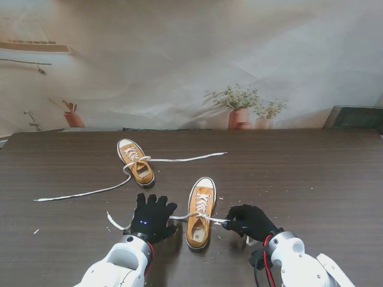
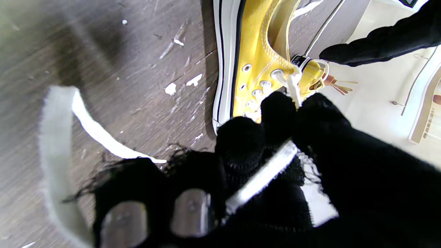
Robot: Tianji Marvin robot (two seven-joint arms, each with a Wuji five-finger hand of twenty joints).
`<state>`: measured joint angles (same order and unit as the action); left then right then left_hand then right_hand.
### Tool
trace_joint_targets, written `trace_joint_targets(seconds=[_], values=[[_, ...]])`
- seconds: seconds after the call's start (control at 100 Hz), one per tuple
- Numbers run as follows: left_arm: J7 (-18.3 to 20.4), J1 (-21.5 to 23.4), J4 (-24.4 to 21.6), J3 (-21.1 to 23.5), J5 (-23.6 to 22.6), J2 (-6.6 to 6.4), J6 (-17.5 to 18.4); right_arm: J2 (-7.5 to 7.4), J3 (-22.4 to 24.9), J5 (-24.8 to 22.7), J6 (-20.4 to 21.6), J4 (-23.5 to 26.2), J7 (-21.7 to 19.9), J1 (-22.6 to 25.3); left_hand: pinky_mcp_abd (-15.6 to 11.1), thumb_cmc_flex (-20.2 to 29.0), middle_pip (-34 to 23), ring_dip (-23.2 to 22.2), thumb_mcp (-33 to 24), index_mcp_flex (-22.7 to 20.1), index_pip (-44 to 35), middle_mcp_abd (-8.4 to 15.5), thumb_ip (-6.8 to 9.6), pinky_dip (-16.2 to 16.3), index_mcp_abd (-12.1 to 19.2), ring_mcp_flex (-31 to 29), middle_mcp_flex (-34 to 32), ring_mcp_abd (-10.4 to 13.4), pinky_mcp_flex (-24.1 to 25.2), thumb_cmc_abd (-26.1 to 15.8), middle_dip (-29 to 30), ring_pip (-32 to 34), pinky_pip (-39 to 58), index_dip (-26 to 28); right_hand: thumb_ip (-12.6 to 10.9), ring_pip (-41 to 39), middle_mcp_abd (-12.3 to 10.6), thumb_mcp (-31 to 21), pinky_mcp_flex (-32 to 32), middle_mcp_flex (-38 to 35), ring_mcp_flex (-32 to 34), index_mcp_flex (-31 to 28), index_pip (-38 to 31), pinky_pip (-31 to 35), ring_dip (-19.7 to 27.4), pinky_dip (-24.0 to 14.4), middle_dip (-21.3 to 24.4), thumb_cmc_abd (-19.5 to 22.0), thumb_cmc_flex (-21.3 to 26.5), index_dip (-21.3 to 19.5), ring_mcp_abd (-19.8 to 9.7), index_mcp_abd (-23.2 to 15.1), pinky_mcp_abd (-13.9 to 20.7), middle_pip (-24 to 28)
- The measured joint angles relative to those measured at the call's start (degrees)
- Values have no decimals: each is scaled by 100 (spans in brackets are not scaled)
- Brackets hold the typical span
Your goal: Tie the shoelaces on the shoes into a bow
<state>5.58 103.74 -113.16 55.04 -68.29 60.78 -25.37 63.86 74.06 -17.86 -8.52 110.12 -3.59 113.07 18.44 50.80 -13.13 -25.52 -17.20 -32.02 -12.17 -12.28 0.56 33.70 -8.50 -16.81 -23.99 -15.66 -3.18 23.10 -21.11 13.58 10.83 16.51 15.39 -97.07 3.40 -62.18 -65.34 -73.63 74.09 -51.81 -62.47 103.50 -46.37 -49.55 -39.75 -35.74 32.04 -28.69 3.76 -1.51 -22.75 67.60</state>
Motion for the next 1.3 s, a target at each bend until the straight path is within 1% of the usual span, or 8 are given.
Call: trace_joint_targets(seconds=[0.25,0.42,0.7,0.88,1.03,1.07,1.15,1.3], values=[[-430,-474,520,-489,13,-31,-172,3,-6,14,-1,7,28,4,-4,-352,-229,0,-738,-282,-374,71,-220,0,7,-188,-230,101,-396,466,0,300,67,0,0,-1,-1,0,0,0,0,0,16,1,0,0,0,0,0,0,0,-1,0,0],[-632,-891,982,-902,268,-12,-432,4,1,36,-3,28,38,14,-4,-352,-395,0,-862,-502,-728,87,-227,-1,17,-408,-534,68,-572,474,0,530,102,144,0,-2,-1,0,0,0,0,0,57,1,0,0,-1,1,0,1,0,-2,-1,0],[-851,-1472,1588,-1378,757,73,-502,1,60,131,72,110,-26,104,-5,-352,-535,0,-1083,-562,-1078,118,-289,-14,66,-556,-773,65,-723,474,-32,743,149,225,0,-4,-1,1,0,0,0,0,63,2,0,0,-2,8,0,1,0,-2,-2,1],[-1256,-1692,2002,-1581,1098,187,-531,1,59,190,96,115,-20,115,-5,-344,-677,0,-1090,-717,-1317,120,-350,-16,71,-695,-917,65,-925,388,-69,909,267,236,0,-4,-2,1,0,0,0,0,64,2,0,0,-2,8,0,1,0,-2,-2,1],[-1702,-1806,2279,-1700,1389,307,-526,0,59,193,96,114,-48,113,-5,491,-714,0,-40,-743,-1737,120,-400,-16,43,-836,-1036,63,-1007,-75,-79,1037,360,238,0,-4,-2,1,0,0,0,0,65,3,0,0,-2,8,0,1,0,-2,-2,1],[-1735,-1838,2321,-1716,1418,334,-518,-3,56,193,99,114,-76,110,-5,748,-714,0,325,-741,-1899,120,-281,-16,41,-836,-1036,63,-1007,-205,-80,1076,366,236,0,-4,-2,1,0,0,0,0,65,3,0,0,-2,8,0,1,0,-2,-3,1],[-1808,-1881,2390,-1721,1538,384,-484,-10,52,209,113,110,-124,103,-5,1130,-712,0,728,-741,-2074,120,-234,-16,33,-836,-1067,63,-1007,-459,-81,1085,369,216,0,-4,-2,1,0,0,0,0,65,3,0,0,-3,8,0,1,0,-2,-3,1],[-1870,-1886,2454,-1649,1749,422,-185,-20,33,213,119,100,-153,82,-5,1549,-705,0,1116,-831,-2229,70,-169,-16,-545,-827,-1099,56,-961,-939,-81,1091,369,128,0,-6,-2,1,0,-1,0,0,65,3,0,0,-4,9,0,1,0,-2,-3,1]])
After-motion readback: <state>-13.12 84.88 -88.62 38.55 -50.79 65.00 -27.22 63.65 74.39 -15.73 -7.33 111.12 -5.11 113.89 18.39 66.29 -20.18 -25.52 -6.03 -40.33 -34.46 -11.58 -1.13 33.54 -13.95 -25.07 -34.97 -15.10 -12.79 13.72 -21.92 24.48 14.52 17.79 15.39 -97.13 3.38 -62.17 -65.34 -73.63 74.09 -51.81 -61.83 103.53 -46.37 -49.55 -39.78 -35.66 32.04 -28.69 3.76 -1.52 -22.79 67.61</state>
